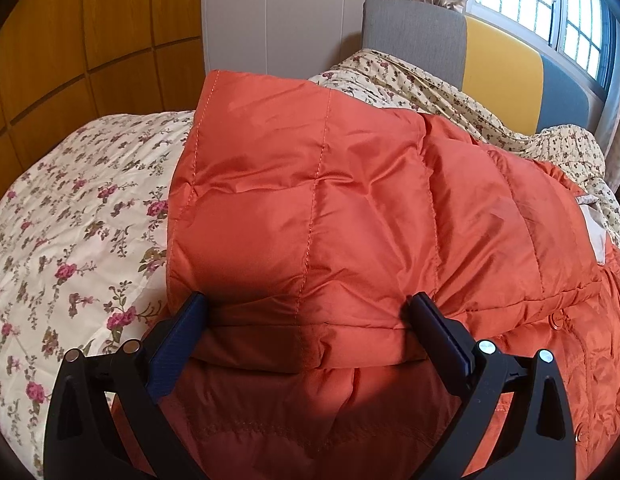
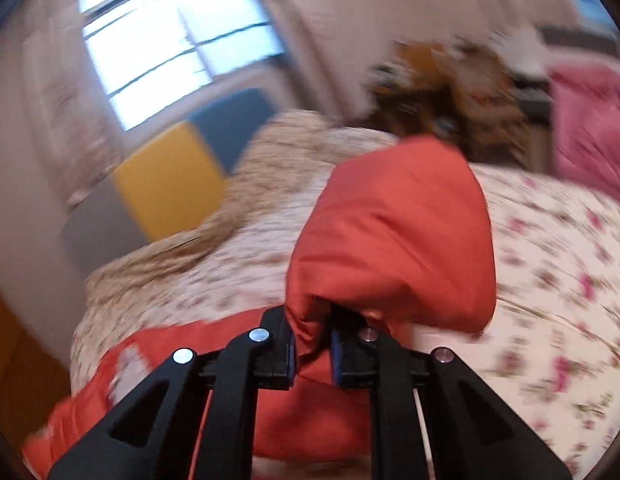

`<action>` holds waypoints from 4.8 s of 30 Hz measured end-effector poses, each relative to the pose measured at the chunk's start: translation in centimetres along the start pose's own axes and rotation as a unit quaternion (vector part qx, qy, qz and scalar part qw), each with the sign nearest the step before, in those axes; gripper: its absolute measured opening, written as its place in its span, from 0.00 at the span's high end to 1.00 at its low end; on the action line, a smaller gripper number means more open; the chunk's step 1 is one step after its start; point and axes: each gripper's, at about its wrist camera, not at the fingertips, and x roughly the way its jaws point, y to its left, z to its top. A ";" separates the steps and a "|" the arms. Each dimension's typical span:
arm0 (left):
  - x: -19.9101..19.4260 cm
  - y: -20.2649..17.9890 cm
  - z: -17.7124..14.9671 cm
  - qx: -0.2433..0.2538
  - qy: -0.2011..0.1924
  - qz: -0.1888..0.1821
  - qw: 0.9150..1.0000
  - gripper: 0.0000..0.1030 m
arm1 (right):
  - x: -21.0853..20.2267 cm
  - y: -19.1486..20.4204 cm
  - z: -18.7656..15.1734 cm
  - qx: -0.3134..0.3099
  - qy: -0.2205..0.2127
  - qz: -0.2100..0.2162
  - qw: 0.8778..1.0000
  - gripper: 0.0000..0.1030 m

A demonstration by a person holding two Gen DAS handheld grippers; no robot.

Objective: Fold large clothes

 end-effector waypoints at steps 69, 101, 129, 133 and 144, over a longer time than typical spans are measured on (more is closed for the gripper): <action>5.0 -9.9 4.4 0.078 -0.007 -0.056 0.995 0.03 | 17.2 15.6 -12.1 -0.238 0.193 0.136 0.942 0.81; 0.1 -7.2 2.4 0.078 0.012 -0.097 0.992 0.03 | 9.2 11.3 -9.5 -0.226 0.219 0.169 0.934 0.31; -11.3 2.4 -9.0 0.031 0.011 -0.150 0.988 0.03 | -4.1 -1.5 -8.8 -0.209 0.222 0.147 0.941 0.19; -12.9 4.0 -9.6 0.024 0.002 -0.151 0.988 0.03 | -5.0 -4.7 -8.5 -0.187 0.238 0.140 0.943 0.19; -15.7 8.6 -13.3 0.006 0.008 -0.116 0.993 0.03 | -6.9 -8.9 -10.8 -0.176 0.302 0.160 0.923 0.24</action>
